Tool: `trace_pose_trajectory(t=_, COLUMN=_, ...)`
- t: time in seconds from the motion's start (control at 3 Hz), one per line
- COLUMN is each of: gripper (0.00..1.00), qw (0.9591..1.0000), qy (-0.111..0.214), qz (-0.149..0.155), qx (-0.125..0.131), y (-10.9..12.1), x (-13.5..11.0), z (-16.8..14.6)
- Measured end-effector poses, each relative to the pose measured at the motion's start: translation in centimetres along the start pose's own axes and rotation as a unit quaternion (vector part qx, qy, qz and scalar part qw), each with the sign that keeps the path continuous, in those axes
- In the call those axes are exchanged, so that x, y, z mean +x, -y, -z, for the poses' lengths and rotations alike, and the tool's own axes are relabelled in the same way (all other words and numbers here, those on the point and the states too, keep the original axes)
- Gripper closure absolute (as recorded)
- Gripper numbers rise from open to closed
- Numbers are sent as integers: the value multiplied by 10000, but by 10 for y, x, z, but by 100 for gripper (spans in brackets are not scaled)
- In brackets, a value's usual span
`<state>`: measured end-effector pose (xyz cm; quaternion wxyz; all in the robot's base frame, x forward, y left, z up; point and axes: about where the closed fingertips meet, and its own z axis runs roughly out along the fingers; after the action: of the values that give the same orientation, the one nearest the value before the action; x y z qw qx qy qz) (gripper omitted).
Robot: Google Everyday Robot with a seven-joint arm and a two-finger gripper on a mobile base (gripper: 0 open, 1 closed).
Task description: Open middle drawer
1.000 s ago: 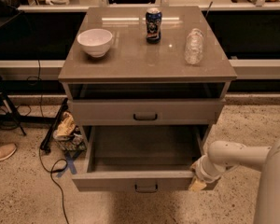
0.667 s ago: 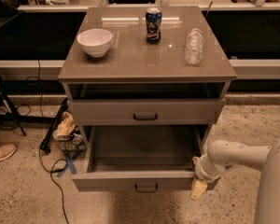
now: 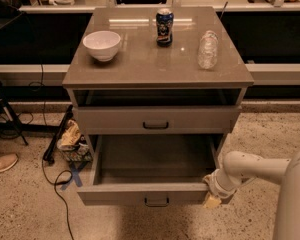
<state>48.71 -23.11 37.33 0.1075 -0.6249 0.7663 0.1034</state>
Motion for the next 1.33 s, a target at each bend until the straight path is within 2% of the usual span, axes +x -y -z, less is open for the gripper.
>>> trace_pose_trajectory(t=0.67, gripper=89, qw=10000, qy=22, qz=-14, qx=4, y=-3, x=0, z=3)
trace_pose_trajectory(t=1.0, gripper=100, qw=9999, qy=82, qz=-101, qx=78, y=-16, x=4, z=5)
trace_pose_trajectory(t=1.33, gripper=100, qw=9998, qy=97, qz=-121, qx=93, y=-19, x=4, z=8)
